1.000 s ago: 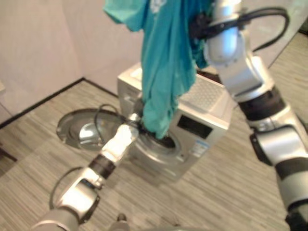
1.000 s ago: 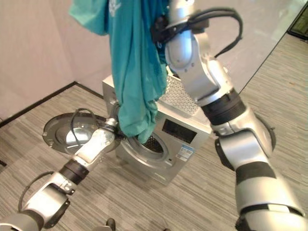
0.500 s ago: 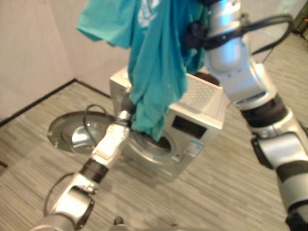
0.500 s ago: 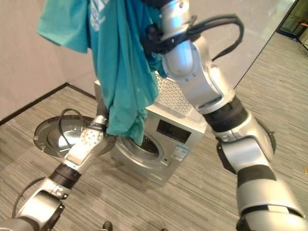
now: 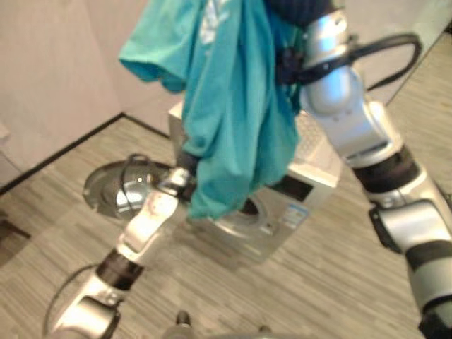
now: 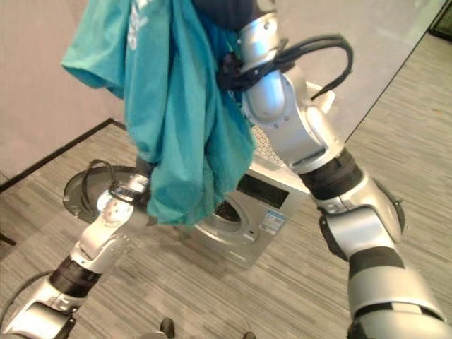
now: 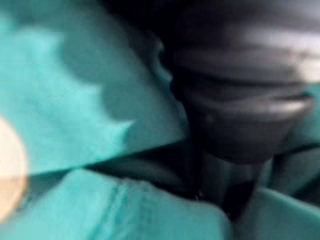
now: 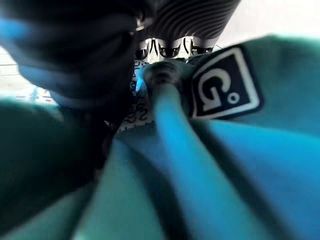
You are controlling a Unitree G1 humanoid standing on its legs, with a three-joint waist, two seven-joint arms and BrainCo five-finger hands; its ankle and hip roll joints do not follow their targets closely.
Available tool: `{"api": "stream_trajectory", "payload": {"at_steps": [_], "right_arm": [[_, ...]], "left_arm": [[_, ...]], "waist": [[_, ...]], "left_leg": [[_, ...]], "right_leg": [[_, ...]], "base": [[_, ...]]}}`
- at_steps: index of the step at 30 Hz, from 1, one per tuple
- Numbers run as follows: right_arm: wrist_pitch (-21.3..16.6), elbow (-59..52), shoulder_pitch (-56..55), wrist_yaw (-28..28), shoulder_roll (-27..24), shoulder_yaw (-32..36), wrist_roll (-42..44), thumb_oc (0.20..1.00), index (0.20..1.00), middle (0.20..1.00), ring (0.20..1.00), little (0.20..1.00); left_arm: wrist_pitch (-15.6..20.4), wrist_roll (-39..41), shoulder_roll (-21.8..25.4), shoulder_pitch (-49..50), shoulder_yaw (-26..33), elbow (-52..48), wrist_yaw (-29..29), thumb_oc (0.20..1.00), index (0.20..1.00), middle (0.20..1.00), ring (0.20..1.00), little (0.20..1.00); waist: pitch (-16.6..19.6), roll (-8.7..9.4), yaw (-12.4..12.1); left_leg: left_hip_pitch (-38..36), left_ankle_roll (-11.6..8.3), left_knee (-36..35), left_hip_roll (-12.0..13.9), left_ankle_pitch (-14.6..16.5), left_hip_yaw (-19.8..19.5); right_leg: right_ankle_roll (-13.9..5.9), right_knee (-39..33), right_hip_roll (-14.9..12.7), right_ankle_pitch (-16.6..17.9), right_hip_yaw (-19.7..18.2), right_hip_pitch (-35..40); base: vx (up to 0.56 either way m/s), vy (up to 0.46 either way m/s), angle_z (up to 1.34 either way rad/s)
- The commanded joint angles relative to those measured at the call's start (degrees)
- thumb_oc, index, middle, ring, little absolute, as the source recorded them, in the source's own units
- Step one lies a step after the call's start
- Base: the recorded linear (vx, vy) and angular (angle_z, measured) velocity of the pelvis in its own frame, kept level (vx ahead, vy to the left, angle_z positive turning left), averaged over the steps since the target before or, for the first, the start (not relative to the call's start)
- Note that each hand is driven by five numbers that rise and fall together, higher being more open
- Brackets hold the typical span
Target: Grab the laundry basket,head to the washer,open it,put in the laundry and shut it.
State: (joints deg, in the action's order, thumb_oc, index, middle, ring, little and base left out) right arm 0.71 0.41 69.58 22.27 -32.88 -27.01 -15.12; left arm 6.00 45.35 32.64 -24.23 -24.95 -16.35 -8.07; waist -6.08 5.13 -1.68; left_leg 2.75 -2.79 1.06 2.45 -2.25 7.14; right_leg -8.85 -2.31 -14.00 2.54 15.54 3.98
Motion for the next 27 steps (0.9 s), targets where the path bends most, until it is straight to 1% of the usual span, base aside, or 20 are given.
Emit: {"api": "stream_trajectory", "payload": {"at_steps": [1, 3, 7, 8, 9, 10, 11, 12, 16, 17, 22, 23, 27], "right_arm": [[0.3, -1.5, 2.7, 0.7, -2.4, 1.7, 0.9, 0.2, 0.2, 0.2, 0.2, 0.2], [0.4, -1.5, 2.6, 1.0, -2.6, 1.9, 0.7, 0.2, 0.2, 0.2, 0.2, 0.2], [0.3, -1.2, 2.3, 1.2, -2.5, 2.3, 1.0, 0.2, 0.2, 0.2, 0.2, 0.2], [0.0, -1.1, 2.2, 1.2, -1.8, 2.6, 1.7, 0.2, 0.2, 0.2, 0.2, 0.2], [-0.1, -1.1, 2.2, 1.2, -1.9, 2.6, 1.7, 0.2, 0.2, 0.2, 0.2, 0.2], [-0.4, -1.4, 2.3, 1.2, -1.5, 2.9, 2.0, 0.2, 0.2, 0.2, 0.2, 0.2], [-0.4, -1.5, 2.3, 1.2, -1.7, 2.9, 2.0, 0.2, 0.2, 0.2, 0.2, 0.2], [-0.6, -1.8, 2.2, 1.4, -1.2, 3.1, 2.2, 0.2, 0.2, 0.2, 0.2, 0.2], [-1.2, -1.6, 2.4, 1.5, -0.4, 3.1, 2.6, 0.2, 0.2, 0.2, 0.2, 0.2], [-1.4, -1.2, 2.6, 1.5, 0.3, 2.6, 2.9, 0.2, 0.2, 0.2, 0.2, 0.2], [-1.9, -1.2, 2.7, 1.4, 0.7, 2.3, 3.3, 0.2, 0.2, 0.2, 0.2, 0.2], [-2.1, -0.8, 3.0, 1.4, 0.8, 2.0, 3.6, 0.2, 0.2, 0.2, 0.2, 0.2], [-2.2, -0.4, 3.2, 1.3, 0.7, 1.9, 3.7, 0.2, 0.2, 0.2, 0.2, 0.2]], "left_arm": [[3.5, 3.4, 0.9, -3.6, 0.8, -3.8, 1.3, 1.0, 1.0, 1.0, 1.0, 1.0], [3.1, 3.2, 1.4, -4.5, -0.2, -4.8, 1.6, 1.0, 1.0, 1.0, 1.0, 1.0], [2.4, 1.8, -0.2, -5.9, -2.0, -3.3, 1.4, 1.0, 1.0, 1.0, 1.0, 1.0], [1.5, -0.2, -3.6, -7.7, -3.5, -0.1, 1.1, 1.0, 1.0, 1.0, 1.0, 1.0], [1.6, -0.3, -3.7, -7.8, -3.6, 0.0, 1.1, 1.0, 1.0, 1.0, 1.0, 1.0], [1.0, -1.9, -5.7, -9.1, -4.2, 2.2, 0.7, 1.0, 1.0, 1.0, 1.0, 1.0], [1.2, -2.1, -6.1, -9.5, -4.4, 2.7, 0.7, 1.0, 1.0, 1.0, 1.0, 1.0], [1.1, -3.2, -8.3, -11.0, -5.1, 4.8, 0.2, 1.0, 1.0, 1.0, 1.0, 1.0], [2.0, -4.6, -11.4, -14.3, -6.3, 8.4, 0.0, 1.0, 1.0, 1.0, 1.0, 1.0], [2.8, -4.8, -13.6, -16.2, -6.8, 11.3, -0.9, 1.0, 1.0, 1.0, 1.0, 1.0], [3.6, -5.9, -15.6, -18.6, -6.9, 13.9, -1.7, 1.0, 1.0, 1.0, 1.0, 1.0], [4.1, -6.2, -16.5, -20.5, -6.9, 15.4, -2.1, 1.0, 1.0, 1.0, 1.0, 1.0], [4.5, -6.4, -17.3, -21.9, -6.9, 16.7, -2.4, 1.0, 1.0, 1.0, 1.0, 1.0]], "waist": [[-0.1, -0.18, -1.7], [-1.0, -0.27, -1.8], [-1.5, -0.23, -1.7], [-1.3, -0.15, -1.2], [-1.3, -0.18, -1.3], [-1.2, -0.07, -0.9], [-1.2, -0.16, -1.0], [-0.8, 0.0, -0.6], [-0.2, 0.16, -0.1], [0.2, 0.38, 0.3], [0.7, 0.48, 0.7], [1.2, 0.48, 1.0], [1.7, 0.39, 1.1]], "left_leg": [[1.5, 3.44, 3.9, 0.1, 8.8, -5.0], [2.0, 3.44, 4.1, -0.1, 8.7, -5.2], [2.0, 3.41, 3.9, -0.2, 8.5, -5.5], [1.9, 3.35, 3.4, -0.3, 8.3, -5.5], [1.9, 3.35, 3.4, -0.3, 8.3, -5.5], [1.8, 3.38, 3.0, -0.3, 8.2, -5.4], [1.8, 3.39, 2.9, -0.3, 8.1, -5.5], [1.7, 3.36, 2.5, -0.3, 8.1, -5.5], [1.4, 3.29, 1.7, -0.2, 7.8, -5.4], [1.2, 3.25, 1.4, -0.2, 7.7, -5.3], [0.6, 3.29, 1.0, -0.1, 7.8, -5.0], [0.2, 3.29, 0.8, -0.1, 7.9, -4.8], [-0.3, 3.3, 0.7, 0.0, 8.0, -4.5]], "right_leg": [[0.49, 5.3, -0.6, -3.1, -1.2, -3.1], [0.52, 5.7, -0.8, -3.2, -1.1, -3.5], [0.53, 5.9, -0.9, -3.2, -0.7, -3.5], [0.53, 5.8, -0.9, -3.2, -0.6, -3.5], [0.53, 5.8, -0.9, -3.2, -0.6, -3.5], [0.51, 5.7, -0.8, -3.1, -0.7, -3.7], [0.51, 5.7, -0.8, -3.1, -0.7, -3.7], [0.46, 5.6, -0.7, -3.1, -0.7, -3.8], [0.37, 5.4, -0.7, -3.2, -0.7, -3.9], [0.35, 5.4, -0.5, -3.2, -0.9, -3.9], [0.23, 5.6, -0.5, -3.2, -1.0, -4.0], [0.11, 5.6, -0.4, -3.3, -1.2, -3.9], [0.06, 5.6, -0.3, -3.4, -1.3, -3.8]], "base": [[-0.07, 0.006, 0.06], [-0.05, 0.001, 0.09], [-0.01, 0.004, 0.12], [0.0, 0.013, 0.04], [0.0, 0.023, 0.03], [0.0, 0.0, 0.0], [0.0, 0.0, 0.0], [0.0, 0.0, 0.0], [0.0, 0.0, 0.0], [0.0, 0.0, 0.0], [0.0, 0.0, 0.0], [0.0, 0.0, 0.0], [0.0, 0.0, 0.0]]}}
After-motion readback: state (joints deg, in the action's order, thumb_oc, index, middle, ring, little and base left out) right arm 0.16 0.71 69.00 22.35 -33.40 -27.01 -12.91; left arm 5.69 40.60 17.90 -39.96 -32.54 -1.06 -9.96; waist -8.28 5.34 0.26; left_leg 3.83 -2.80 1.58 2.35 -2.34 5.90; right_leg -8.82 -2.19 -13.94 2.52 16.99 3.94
